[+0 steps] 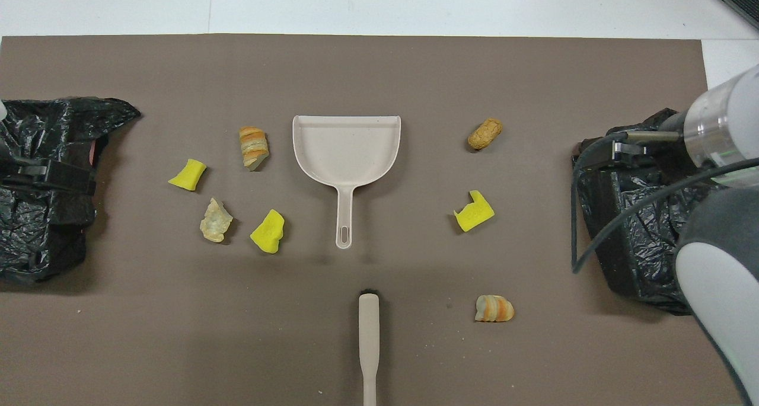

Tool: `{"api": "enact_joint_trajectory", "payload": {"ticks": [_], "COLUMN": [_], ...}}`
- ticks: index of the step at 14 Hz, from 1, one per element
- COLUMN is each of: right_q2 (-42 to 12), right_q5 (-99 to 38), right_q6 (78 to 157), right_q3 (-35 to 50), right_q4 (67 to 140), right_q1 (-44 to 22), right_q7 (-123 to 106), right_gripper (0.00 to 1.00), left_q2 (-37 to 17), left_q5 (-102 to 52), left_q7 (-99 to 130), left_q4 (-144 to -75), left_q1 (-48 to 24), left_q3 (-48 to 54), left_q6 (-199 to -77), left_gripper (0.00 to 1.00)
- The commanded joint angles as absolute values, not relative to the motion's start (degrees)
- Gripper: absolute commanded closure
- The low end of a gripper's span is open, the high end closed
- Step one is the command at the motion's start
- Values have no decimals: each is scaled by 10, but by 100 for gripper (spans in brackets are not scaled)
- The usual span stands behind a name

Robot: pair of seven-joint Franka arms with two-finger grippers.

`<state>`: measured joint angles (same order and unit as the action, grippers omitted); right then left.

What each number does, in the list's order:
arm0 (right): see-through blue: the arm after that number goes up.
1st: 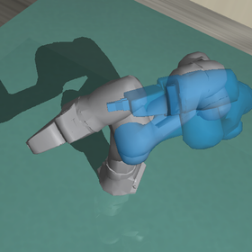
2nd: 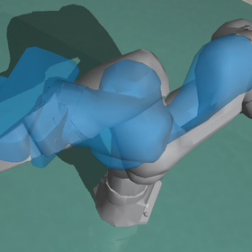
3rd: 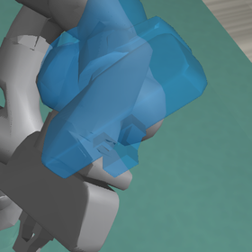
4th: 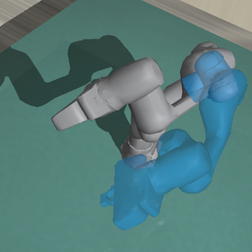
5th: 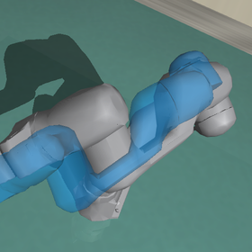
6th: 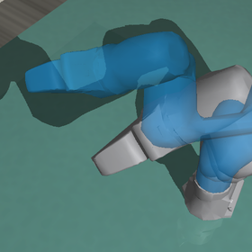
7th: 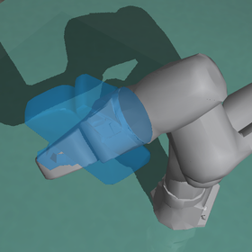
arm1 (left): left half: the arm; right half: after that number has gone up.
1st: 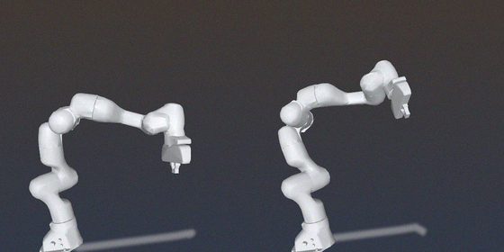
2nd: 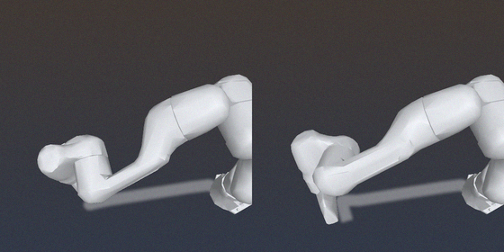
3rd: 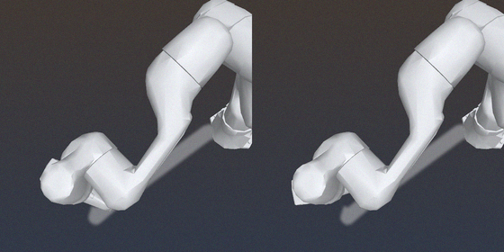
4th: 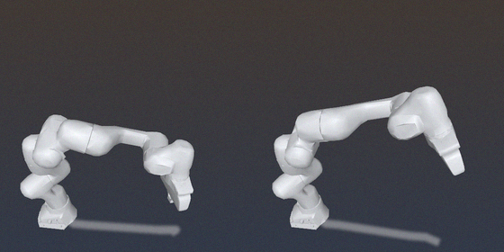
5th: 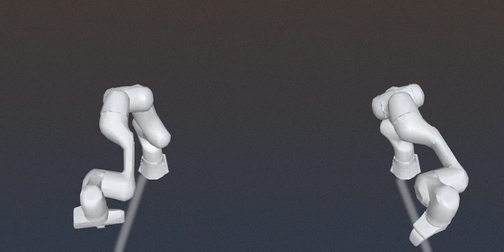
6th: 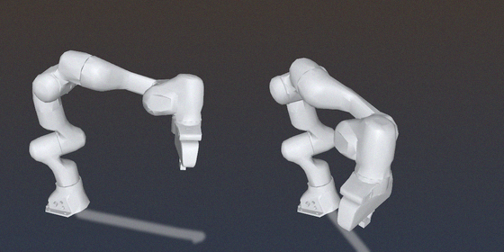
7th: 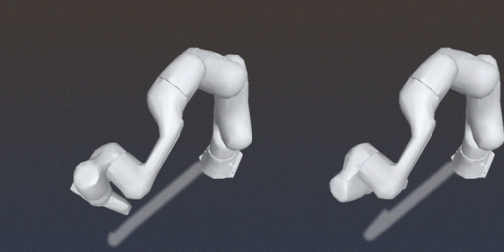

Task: Sweep and dump trash in bin

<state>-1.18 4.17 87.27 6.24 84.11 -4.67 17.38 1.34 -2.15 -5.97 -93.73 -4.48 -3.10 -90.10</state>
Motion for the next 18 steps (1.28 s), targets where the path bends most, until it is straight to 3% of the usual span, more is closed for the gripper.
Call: {"api": "enact_joint_trajectory", "payload": {"ticks": [1, 11, 15, 18], "right_q2": [0, 5, 16, -11], "right_q5": [13, 3, 3, 4], "right_q6": [874, 883, 925, 967], "right_q3": [61, 61, 62, 75], "right_q4": [853, 870, 914, 918], "right_q1": [-28, -11, -19, -37], "right_q7": [136, 122, 126, 138], "right_gripper": [0, 0, 0, 0], "left_q2": [3, 8, 12, 18], "left_q5": [-11, -17, -18, -21], "left_q7": [-71, -72, -62, -58], "left_q4": [-917, -932, -959, -989], "left_q1": [-51, -62, -104, -143], "left_q3": [-35, -33, -32, -32], "left_q6": [-888, -887, -896, -910], "left_gripper": [0, 0, 0, 0]}}
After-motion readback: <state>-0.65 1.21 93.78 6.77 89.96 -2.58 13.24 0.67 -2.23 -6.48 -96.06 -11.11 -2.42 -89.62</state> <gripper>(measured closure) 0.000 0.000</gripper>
